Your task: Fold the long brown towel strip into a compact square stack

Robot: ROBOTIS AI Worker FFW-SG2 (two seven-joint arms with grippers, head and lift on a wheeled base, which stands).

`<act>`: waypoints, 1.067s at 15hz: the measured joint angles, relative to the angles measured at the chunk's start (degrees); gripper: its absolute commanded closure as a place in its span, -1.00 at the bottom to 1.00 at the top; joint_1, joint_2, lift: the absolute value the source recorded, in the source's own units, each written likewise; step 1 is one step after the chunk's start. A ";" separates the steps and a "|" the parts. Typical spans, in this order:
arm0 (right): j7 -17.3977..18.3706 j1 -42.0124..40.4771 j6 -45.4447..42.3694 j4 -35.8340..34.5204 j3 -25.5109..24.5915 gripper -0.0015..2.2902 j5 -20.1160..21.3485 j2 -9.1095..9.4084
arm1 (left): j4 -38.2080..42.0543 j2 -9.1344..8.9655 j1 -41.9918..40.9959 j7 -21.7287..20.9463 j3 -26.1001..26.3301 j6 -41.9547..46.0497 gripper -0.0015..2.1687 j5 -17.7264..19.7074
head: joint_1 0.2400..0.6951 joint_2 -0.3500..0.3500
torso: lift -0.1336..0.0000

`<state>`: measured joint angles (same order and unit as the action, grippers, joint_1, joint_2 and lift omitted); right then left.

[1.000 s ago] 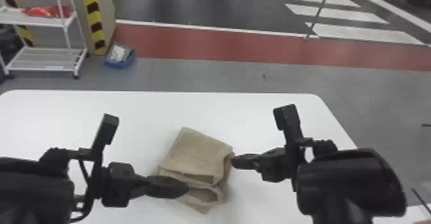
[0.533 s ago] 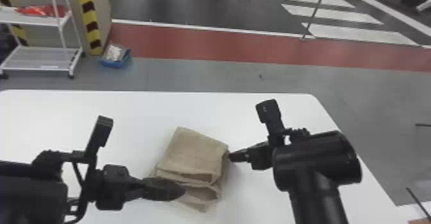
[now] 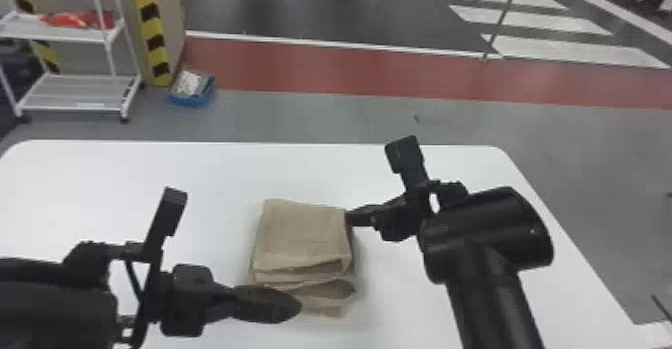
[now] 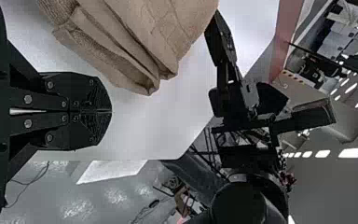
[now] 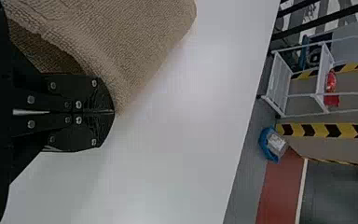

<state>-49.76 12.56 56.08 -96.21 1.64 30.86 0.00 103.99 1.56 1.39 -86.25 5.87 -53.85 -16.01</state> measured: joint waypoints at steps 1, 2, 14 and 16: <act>0.11 0.11 -1.58 0.63 0.02 0.93 -0.54 0.00 | 0.20 -0.07 -0.05 -0.12 0.12 -0.32 0.98 0.06 | 1.00 -0.52 | -0.86; 0.18 0.20 -2.82 1.11 0.04 0.93 -1.02 0.00 | 0.43 -0.11 -0.11 -0.32 0.24 -0.62 0.98 0.09 | 1.00 -0.51 | -0.86; -5.37 -7.76 4.53 -13.95 -0.67 0.93 -3.48 0.00 | 0.89 -0.02 -0.18 -0.70 -0.08 -2.18 0.98 0.63 | 1.00 -0.49 | -0.86; -6.38 -9.42 3.90 -16.60 0.98 0.93 -6.59 0.00 | 0.87 -0.11 -0.09 -0.66 0.15 -2.13 0.98 0.63 | 1.00 -0.41 | -0.86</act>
<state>-56.13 3.14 59.98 -112.80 2.62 24.27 0.00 104.85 1.45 1.30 -86.91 6.02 -55.98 -15.38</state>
